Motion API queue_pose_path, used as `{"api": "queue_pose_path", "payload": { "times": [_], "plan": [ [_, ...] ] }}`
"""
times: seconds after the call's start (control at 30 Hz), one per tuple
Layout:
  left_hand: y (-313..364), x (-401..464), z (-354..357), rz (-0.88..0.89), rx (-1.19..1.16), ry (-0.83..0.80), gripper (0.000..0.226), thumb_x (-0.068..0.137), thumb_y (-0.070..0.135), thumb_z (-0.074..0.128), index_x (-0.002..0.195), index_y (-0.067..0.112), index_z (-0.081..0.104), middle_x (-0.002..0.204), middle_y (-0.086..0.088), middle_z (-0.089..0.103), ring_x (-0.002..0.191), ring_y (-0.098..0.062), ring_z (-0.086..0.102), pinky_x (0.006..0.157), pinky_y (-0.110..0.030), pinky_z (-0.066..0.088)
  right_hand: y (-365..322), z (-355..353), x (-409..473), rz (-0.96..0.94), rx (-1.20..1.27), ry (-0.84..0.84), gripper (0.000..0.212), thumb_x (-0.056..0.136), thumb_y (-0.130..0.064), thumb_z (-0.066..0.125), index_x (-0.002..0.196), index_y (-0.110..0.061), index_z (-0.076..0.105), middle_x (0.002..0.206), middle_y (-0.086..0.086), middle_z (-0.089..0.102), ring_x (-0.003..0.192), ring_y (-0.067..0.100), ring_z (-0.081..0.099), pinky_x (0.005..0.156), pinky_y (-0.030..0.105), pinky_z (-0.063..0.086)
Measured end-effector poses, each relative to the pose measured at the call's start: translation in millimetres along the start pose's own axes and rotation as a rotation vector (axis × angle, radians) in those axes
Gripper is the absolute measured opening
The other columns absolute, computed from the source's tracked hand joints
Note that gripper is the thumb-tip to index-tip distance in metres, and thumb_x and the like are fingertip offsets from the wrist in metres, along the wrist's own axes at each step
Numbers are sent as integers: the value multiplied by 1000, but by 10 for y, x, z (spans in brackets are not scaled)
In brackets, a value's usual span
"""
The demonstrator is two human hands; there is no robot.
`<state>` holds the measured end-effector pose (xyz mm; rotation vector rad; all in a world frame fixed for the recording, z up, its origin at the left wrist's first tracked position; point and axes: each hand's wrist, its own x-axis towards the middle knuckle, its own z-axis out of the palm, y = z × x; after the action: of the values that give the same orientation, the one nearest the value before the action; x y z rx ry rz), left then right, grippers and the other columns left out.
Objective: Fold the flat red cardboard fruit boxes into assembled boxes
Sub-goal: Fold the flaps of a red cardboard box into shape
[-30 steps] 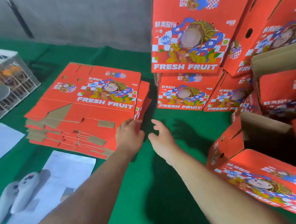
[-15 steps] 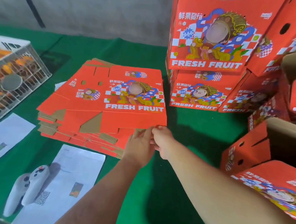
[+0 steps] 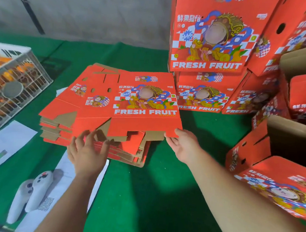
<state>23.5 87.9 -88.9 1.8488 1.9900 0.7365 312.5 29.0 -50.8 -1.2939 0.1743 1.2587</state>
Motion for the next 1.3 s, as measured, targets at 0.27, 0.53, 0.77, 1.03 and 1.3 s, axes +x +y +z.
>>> {"api": "queue_pose_path", "payload": {
  "times": [0.27,0.53,0.77,1.03,1.3],
  "plan": [
    [17,-413,-66,-56,-208,-209,111,62,67,69,161,32,32,160,-20,35,149,-36,31,119,-54,25,-321,-719,-295,-162,-81,90,18,104,-4,59,119,-13,65,100,13,79,81,25,77,60,29,59],
    [526,-1061,-84,7,-465,-340,123,56,76,71,160,31,25,142,-1,60,127,-20,58,112,-54,41,-348,-1150,-636,-481,-485,203,12,95,-26,63,98,-32,73,59,-7,70,55,11,61,52,24,48],
    [1149,-1544,19,-73,-848,-499,90,67,75,73,143,42,39,126,11,67,115,-7,65,104,-34,53,-405,-1309,-1001,-732,-595,171,64,75,-65,68,127,-28,61,120,-6,65,108,8,62,86,28,46],
    [1468,-1427,-271,110,-965,-507,93,85,67,67,155,31,16,109,16,77,100,9,69,87,-16,49,-870,-1447,-1287,-934,-714,285,64,77,-66,65,120,-19,62,106,-4,68,91,1,63,76,24,44],
    [1638,-1063,-442,256,-661,-581,81,78,91,48,146,78,5,113,50,60,116,11,58,106,-37,44,-1076,-1473,-1432,-1040,-859,248,45,76,-62,76,91,-20,68,97,14,68,100,19,59,89,37,49]
  ]
}}
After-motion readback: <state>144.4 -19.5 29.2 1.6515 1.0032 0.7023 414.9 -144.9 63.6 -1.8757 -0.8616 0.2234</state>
